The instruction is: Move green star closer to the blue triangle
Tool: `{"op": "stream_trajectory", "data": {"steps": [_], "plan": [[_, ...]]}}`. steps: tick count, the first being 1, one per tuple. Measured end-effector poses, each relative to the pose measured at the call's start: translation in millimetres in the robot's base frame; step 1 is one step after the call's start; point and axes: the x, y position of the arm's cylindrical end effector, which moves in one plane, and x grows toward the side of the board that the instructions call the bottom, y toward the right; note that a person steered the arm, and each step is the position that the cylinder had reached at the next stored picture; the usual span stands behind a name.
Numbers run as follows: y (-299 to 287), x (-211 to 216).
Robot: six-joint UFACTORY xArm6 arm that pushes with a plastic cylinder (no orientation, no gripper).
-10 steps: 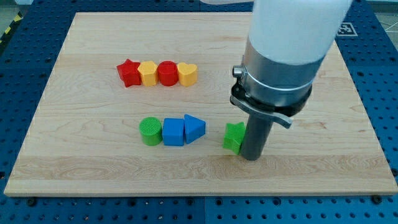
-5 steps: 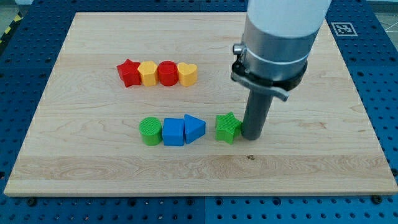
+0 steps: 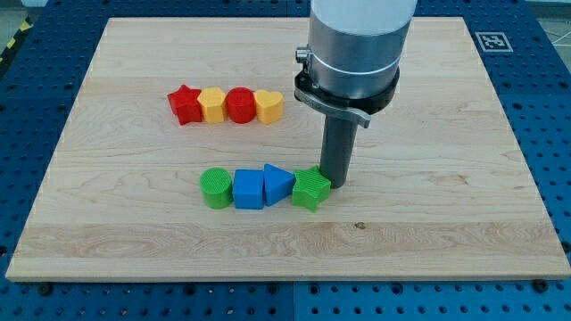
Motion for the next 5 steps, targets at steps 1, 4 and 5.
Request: {"op": "stream_trajectory", "data": {"steps": [1, 4, 5], "plan": [[0.0, -6.9], [-4.0, -9.5], [-6.8, -11.9]]}}
